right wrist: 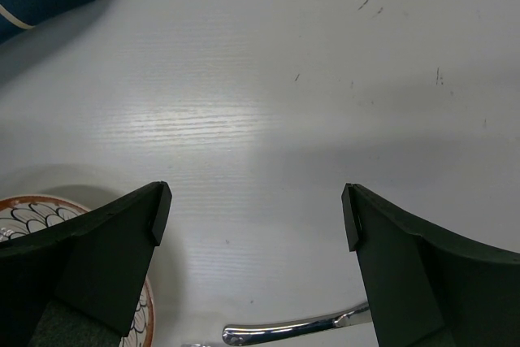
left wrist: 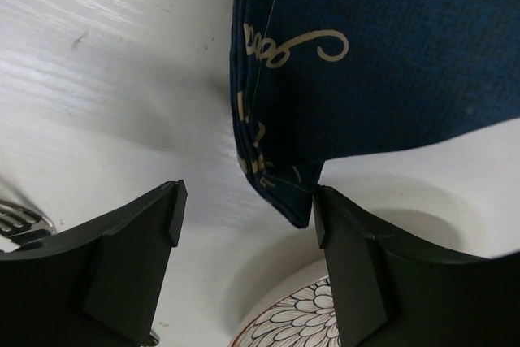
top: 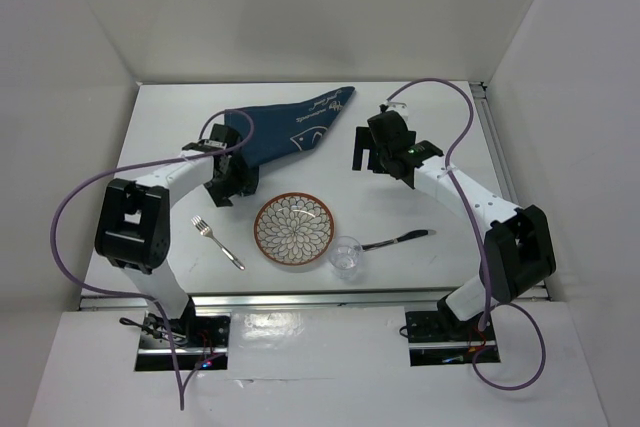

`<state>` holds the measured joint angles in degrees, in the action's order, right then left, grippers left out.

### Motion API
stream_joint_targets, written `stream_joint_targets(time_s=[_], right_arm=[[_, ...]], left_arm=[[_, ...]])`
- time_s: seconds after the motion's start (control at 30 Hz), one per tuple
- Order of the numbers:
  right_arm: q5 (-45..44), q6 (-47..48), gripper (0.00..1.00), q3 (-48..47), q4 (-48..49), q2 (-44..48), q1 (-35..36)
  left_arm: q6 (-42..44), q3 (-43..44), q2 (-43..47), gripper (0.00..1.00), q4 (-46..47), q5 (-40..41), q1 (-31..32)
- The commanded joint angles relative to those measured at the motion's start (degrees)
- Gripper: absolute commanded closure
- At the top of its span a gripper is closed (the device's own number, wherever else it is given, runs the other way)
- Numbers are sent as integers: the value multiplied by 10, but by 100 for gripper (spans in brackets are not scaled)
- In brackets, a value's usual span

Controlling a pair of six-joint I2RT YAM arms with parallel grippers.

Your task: Set the dinner table for one person

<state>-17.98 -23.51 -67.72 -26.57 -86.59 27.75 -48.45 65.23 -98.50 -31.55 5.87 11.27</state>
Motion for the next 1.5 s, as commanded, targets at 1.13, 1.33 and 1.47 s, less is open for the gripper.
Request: stream_joint_targets(time_s=[1.13, 1.33, 1.47], right_arm=[[391, -78, 0, -22, 286, -159, 15], [170, -60, 0, 49, 411, -115, 133], [59, -60, 0, 49, 435, -121, 179]], left_arm=[[160, 529, -13, 100, -116, -220, 51], [143, 653, -89, 100, -125, -234, 56], [131, 677, -110, 100, -125, -246, 61]])
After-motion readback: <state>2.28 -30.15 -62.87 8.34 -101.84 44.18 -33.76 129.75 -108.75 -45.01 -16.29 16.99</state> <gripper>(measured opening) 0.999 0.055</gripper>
